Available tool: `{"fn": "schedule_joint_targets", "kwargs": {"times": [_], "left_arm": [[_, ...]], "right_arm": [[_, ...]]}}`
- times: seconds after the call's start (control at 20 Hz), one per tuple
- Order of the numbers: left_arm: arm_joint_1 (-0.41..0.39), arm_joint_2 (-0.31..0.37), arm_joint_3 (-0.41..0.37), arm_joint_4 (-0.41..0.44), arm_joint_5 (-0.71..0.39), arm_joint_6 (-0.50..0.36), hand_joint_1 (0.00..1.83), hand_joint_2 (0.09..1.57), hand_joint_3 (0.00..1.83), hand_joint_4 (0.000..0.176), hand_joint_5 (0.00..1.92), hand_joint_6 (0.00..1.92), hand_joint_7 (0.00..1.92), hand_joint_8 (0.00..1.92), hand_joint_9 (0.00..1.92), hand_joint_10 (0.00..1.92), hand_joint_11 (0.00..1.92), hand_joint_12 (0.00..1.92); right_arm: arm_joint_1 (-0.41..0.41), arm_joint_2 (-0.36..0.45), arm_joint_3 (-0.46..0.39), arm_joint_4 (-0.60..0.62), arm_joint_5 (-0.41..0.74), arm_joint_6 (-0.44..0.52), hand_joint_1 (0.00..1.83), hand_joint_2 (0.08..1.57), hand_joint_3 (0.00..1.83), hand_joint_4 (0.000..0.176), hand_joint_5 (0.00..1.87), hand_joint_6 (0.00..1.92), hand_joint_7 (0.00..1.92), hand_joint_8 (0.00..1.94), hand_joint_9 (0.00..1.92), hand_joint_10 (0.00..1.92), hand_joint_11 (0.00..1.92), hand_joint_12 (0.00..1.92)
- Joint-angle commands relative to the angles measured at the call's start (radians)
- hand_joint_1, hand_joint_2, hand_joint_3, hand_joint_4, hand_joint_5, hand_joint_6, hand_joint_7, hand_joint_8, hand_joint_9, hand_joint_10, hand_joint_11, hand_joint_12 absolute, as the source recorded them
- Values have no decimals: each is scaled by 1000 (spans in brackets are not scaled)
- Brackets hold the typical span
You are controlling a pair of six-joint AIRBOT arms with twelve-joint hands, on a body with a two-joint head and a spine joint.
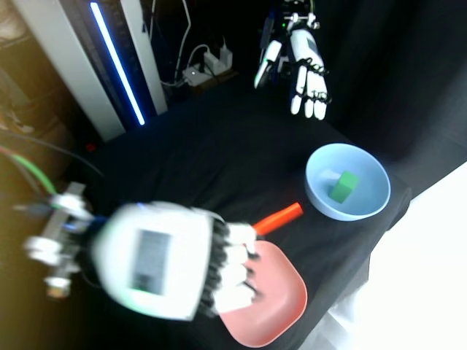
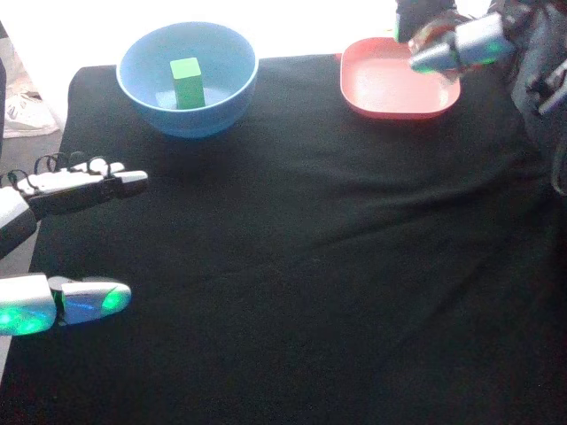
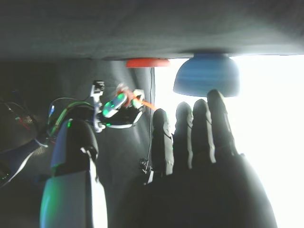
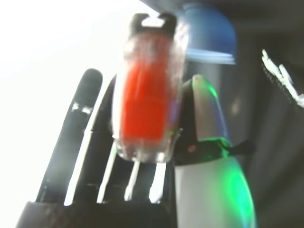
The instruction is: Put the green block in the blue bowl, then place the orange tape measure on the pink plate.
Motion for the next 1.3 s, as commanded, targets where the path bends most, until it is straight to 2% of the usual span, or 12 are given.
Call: {"fn": "schedule_joint_targets", "kwargs": {"times": [0.0,0.05,0.2,0.25,0.35,0.5,0.6,0.7,0.75,0.9,1.05,1.25], "left_arm": [[-14,-6,9,-8,-121,-8,690,1029,1,76,352,1,202,1,101,1,0,228],[-21,-10,13,-4,-114,-9,702,1027,0,86,357,1,200,0,92,2,0,137],[-41,-20,27,11,-102,-17,685,1029,0,91,362,1,200,3,72,4,0,9],[-43,-21,27,12,-103,-18,679,1020,0,98,366,2,206,5,33,0,0,1],[-46,-21,28,14,-106,-18,710,1013,0,83,376,4,200,1,9,0,0,0],[-46,-21,27,14,-107,-19,661,1018,0,57,359,0,202,1,38,11,0,0],[-46,-21,27,14,-107,-20,666,1019,0,48,354,0,189,0,19,2,0,0],[-46,-22,28,14,-107,-20,691,1016,0,42,362,3,201,5,5,1,0,0],[-45,-22,28,14,-106,-21,699,1021,1,41,357,1,199,4,0,0,0,0],[-40,-22,27,10,-109,-21,676,1015,0,50,361,3,220,10,6,2,0,0],[-38,-22,25,8,-113,-21,669,1014,0,76,373,6,222,6,42,14,0,0],[-25,-11,17,-11,-160,-21,707,1043,9,70,369,2,216,1,91,19,62,28]], "right_arm": [[24,-17,29,27,25,7,1388,1001,3,0,1083,787,1511,3,1233,650,960,788],[31,-42,57,6,-14,7,1404,1004,3,0,1133,727,1531,29,1081,786,667,671],[36,-119,137,-81,-118,28,1418,1002,1,0,1072,663,1460,18,1239,785,1141,695],[36,-138,156,-118,-144,54,1495,1006,2,0,1109,561,1452,7,1244,713,933,1226],[36,-165,181,-188,-194,74,1418,1002,5,0,1085,690,1453,7,1223,800,1209,814],[36,-165,200,-196,-207,93,1412,998,2,0,1256,363,1435,8,1148,985,1063,888],[36,-165,202,-199,-207,96,1407,1012,2,0,1149,617,1403,9,1147,972,1007,872],[36,-164,197,-205,-181,111,1508,965,5,0,811,71,1309,321,1195,763,437,834],[36,-164,197,-204,-160,133,1208,880,0,6,541,13,794,111,838,551,480,1164],[36,-155,176,-125,-68,134,919,784,0,168,87,1,93,3,182,33,23,943],[36,-93,110,-44,30,134,804,786,0,176,0,0,3,2,10,4,0,96],[35,89,-54,88,222,134,751,794,4,170,0,0,5,1,0,0,0,0]]}}
